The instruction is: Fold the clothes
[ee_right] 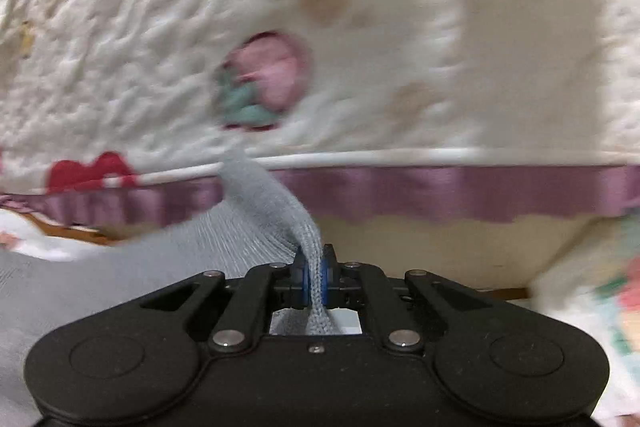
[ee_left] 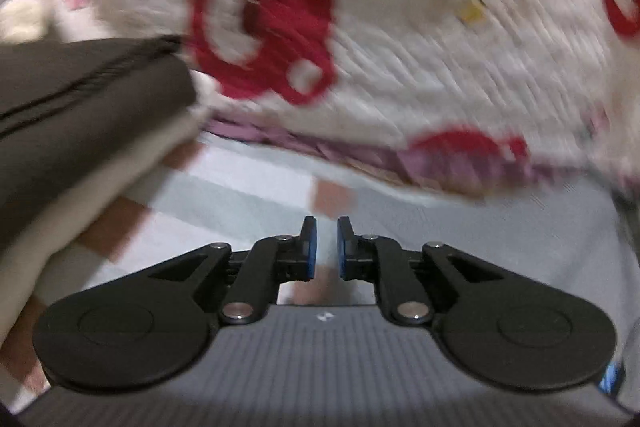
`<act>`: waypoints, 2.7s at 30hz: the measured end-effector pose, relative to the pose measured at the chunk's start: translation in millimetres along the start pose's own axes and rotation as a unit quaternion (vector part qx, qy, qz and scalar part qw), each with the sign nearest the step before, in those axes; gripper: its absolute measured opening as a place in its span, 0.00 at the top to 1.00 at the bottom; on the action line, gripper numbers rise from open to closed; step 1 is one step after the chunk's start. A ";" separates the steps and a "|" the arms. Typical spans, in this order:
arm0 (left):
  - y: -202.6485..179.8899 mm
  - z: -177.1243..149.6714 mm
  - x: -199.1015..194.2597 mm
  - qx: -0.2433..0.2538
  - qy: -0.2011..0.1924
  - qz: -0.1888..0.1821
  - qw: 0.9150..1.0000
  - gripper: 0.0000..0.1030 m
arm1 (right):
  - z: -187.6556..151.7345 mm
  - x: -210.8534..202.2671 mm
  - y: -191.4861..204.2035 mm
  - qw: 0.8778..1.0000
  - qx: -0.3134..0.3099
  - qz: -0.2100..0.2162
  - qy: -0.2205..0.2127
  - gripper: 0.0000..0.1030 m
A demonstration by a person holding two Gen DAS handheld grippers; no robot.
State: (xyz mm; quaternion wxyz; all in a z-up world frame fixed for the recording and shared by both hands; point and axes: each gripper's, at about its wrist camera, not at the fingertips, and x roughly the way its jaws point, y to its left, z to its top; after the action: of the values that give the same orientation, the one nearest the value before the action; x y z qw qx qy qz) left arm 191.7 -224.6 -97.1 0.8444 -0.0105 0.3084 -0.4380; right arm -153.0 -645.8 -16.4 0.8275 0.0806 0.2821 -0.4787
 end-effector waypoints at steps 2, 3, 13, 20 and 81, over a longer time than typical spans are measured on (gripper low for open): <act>9.2 0.3 0.7 -0.019 0.015 0.002 1.000 0.65 | -10.0 8.2 -10.9 0.998 -0.008 -0.053 0.022 0.94; 10.6 -1.6 2.6 -0.016 0.038 0.001 0.999 0.59 | -16.7 18.7 -16.0 0.996 -0.009 -0.074 0.049 0.92; -14.9 -13.7 -0.5 -0.007 0.126 -0.088 0.988 0.38 | -53.0 10.1 -75.9 0.987 0.110 -0.027 0.116 0.50; -42.6 -34.7 21.3 0.037 0.163 -0.062 0.984 0.31 | -90.9 -35.1 -122.5 0.971 0.204 -0.006 0.127 0.48; -62.4 33.6 121.3 0.027 0.200 -0.041 0.979 0.38 | -59.1 25.9 -90.0 0.967 0.172 0.088 0.165 0.46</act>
State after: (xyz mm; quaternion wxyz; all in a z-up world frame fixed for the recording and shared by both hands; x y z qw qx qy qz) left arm 215.4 -362.0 -114.0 0.7471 0.0876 0.4584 -0.4734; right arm -241.5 -688.8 -67.1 0.7820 0.3241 0.3197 -0.4257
